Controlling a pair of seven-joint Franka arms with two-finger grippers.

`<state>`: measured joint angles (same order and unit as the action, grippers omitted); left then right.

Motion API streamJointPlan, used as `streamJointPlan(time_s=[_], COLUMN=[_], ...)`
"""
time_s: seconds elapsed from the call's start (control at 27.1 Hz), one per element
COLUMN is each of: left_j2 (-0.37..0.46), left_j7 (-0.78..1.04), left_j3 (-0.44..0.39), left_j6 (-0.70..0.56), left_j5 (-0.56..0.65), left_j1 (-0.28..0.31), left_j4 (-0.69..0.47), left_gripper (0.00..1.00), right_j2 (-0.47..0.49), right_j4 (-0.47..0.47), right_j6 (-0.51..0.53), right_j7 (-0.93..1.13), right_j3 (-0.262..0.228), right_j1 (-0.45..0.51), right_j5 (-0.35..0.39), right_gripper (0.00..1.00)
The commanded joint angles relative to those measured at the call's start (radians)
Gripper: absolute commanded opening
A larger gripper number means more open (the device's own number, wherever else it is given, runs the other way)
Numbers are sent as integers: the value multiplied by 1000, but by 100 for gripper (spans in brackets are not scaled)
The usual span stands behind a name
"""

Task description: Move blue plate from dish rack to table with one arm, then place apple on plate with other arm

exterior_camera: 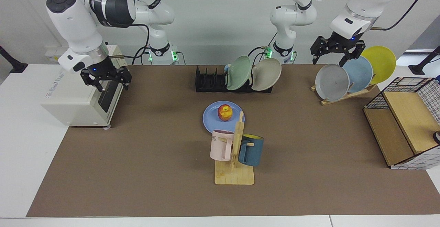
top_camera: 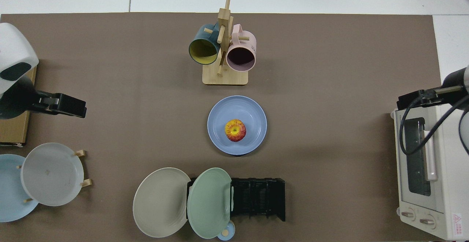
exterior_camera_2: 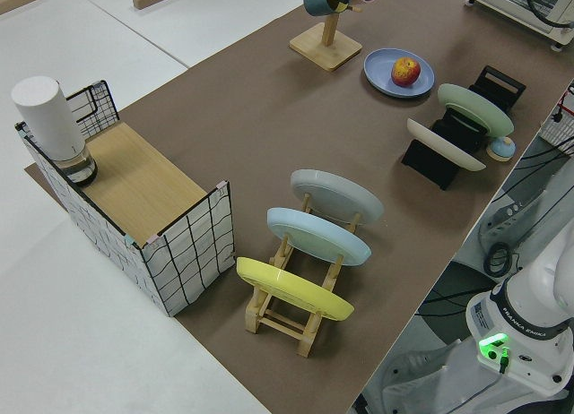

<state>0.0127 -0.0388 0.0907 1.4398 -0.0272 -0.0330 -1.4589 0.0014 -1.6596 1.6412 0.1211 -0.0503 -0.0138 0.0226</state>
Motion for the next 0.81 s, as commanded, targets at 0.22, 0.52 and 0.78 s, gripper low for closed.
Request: streamJointPlan(time_s=[0.22,0.52,0.78], left_j2=[-7,-7,-7], left_j7=[14,13,13], left_j3=[-12,-12,-12], left_j6=[-13,-13,-12], left_j5=[-2,-2,-2], left_j1=[-8,-8,-8], left_j4=[11,11,11], left_gripper=[100,100,100], right_j2=[-3,-4,-5], right_j4=[26,26,26], right_j6=[-34,-34,-34], right_j7=[20,20,20], right_j3=[18,20,24], right_j1=[-3,-3,-2], right_j5=[-4,-6,-6], right_gripper=[100,100,100])
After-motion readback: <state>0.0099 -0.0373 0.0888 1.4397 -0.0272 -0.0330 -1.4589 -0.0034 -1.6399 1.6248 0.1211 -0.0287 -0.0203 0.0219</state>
